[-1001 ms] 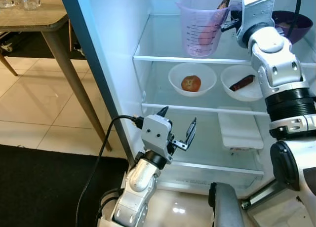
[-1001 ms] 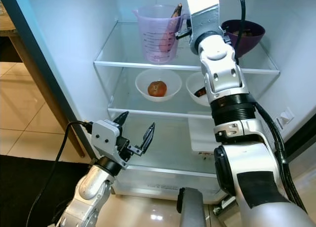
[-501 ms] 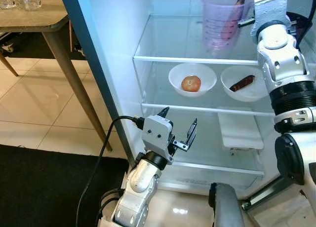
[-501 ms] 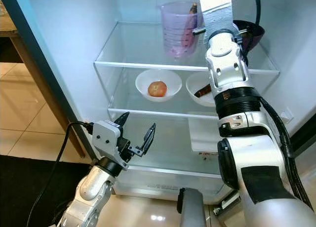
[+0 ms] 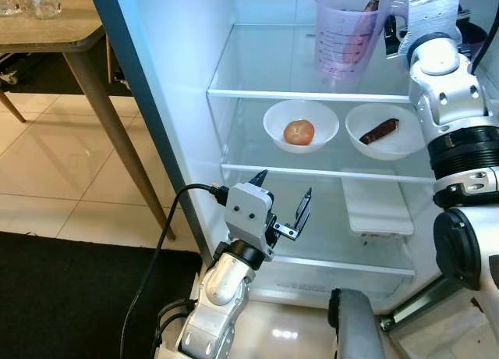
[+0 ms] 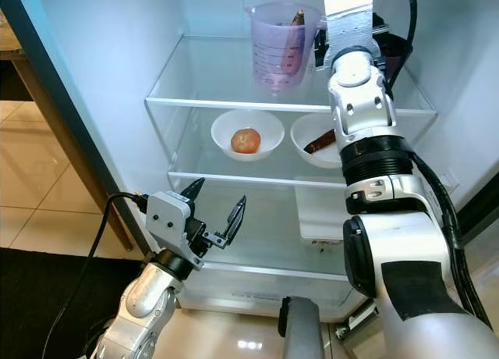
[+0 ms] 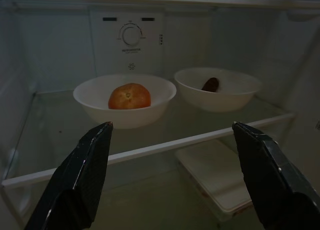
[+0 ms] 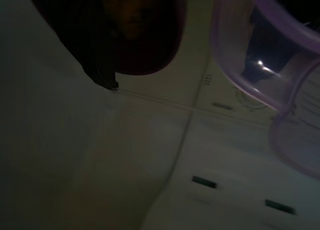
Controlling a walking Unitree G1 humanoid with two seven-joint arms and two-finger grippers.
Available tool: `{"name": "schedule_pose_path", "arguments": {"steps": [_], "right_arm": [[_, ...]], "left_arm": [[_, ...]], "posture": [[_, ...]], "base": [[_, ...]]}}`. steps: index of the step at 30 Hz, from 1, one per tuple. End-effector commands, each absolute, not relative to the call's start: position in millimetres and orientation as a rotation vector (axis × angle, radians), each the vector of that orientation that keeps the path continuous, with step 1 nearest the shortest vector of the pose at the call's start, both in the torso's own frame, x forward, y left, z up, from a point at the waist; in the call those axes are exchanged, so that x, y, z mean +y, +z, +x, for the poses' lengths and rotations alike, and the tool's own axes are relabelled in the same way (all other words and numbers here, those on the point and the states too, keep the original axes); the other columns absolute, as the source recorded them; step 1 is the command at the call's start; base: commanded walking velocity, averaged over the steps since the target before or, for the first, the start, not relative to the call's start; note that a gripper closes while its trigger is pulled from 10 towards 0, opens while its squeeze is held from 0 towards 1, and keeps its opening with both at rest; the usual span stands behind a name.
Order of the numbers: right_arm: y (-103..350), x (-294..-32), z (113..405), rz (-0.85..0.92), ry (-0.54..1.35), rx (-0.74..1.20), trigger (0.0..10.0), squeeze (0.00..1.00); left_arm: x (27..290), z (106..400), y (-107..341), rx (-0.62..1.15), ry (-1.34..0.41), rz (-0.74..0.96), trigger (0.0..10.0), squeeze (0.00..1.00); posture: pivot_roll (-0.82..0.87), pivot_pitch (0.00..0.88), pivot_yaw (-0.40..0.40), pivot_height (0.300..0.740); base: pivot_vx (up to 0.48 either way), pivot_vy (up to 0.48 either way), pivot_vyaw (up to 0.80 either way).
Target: Restocking fridge
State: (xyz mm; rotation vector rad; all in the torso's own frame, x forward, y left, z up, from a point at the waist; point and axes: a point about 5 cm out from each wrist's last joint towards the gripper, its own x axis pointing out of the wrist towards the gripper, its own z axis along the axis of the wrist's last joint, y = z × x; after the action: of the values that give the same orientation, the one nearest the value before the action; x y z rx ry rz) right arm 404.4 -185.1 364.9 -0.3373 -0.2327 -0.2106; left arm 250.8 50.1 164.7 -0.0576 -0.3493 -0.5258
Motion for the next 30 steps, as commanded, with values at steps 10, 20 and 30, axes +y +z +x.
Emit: {"name": "schedule_pose_path", "arguments": {"steps": [10, 20, 30], "right_arm": [[372.7, -204.7, 382.8, -0.348, -0.135, -0.278, 10.0, 0.0], [371.2, -224.1, 350.4, -0.322, 0.095, -0.276, 10.0, 0.0], [360.5, -218.1, 321.2, -0.275, 0.395, -0.321, 10.0, 0.0]], "left_arm": [[47.1, 249.6, 159.9, -0.332, -0.525, -0.067, 10.0, 0.0], [48.5, 250.1, 159.4, -0.33, -0.523, -0.063, 10.0, 0.0], [49.3, 250.4, 159.1, -0.33, -0.521, -0.061, 10.0, 0.0]], "posture": [[0.0, 0.096, 0.0, 0.369], [-0.01, 0.101, 0.003, 0.369], [0.0, 0.103, 0.003, 0.369]], "base": [[0.0, 0.0, 0.0], [0.0, 0.0, 0.0], [0.0, 0.0, 0.0]]}}
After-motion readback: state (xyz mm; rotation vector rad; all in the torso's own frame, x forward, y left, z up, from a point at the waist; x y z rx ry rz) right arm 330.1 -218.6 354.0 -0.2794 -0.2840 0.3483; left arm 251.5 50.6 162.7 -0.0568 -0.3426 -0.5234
